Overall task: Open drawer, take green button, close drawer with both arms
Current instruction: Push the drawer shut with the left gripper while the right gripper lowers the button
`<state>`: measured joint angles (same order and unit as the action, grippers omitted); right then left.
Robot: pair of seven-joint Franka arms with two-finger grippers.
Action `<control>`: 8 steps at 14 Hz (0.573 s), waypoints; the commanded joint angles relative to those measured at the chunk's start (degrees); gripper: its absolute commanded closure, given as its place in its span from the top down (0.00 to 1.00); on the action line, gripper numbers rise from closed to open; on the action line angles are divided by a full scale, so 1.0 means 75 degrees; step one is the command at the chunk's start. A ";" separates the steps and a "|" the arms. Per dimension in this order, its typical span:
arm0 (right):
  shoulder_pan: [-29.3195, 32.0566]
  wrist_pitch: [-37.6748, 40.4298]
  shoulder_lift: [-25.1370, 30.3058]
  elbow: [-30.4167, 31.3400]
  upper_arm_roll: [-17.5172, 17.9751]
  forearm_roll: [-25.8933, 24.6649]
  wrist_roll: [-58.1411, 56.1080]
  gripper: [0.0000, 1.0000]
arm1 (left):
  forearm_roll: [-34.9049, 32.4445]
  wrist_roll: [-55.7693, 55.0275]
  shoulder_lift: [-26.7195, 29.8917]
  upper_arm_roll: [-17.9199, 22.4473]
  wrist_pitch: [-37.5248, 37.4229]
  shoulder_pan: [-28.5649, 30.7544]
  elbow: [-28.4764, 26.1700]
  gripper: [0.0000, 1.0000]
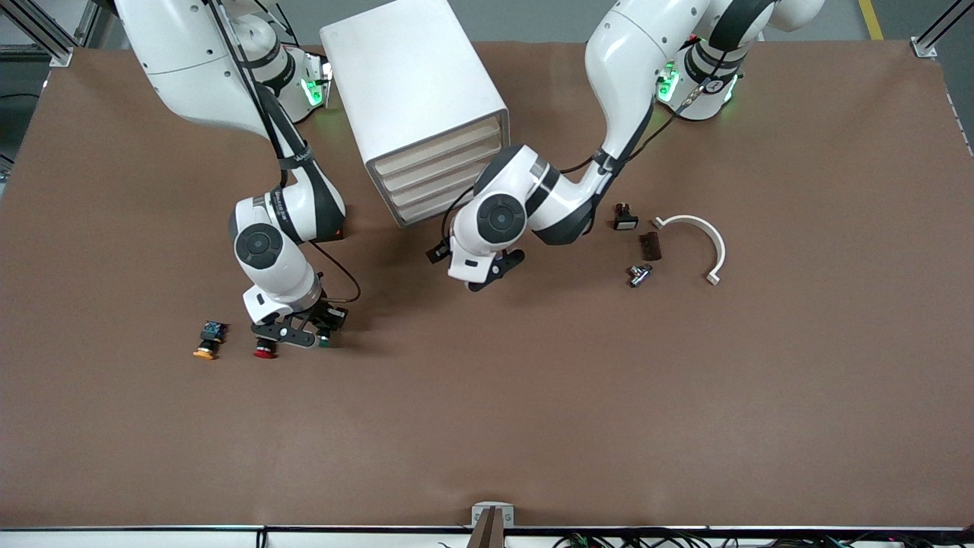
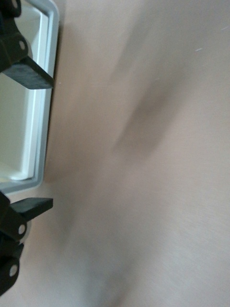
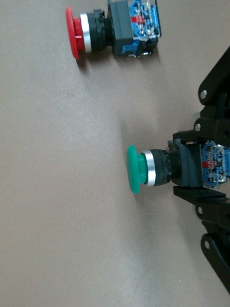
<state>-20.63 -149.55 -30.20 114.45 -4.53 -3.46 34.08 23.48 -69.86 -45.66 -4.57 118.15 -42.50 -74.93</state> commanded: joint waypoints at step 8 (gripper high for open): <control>0.0430 -0.0017 -0.0134 -0.0319 0.0100 -0.0160 -0.0408 0.01 | -0.0562 0.0137 0.0742 0.0012 -0.0062 0.0918 -0.0064 0.99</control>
<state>-18.33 -149.69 -30.37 113.26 -4.55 -3.51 31.23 21.06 -69.75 -42.91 -4.31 118.20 -38.12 -74.61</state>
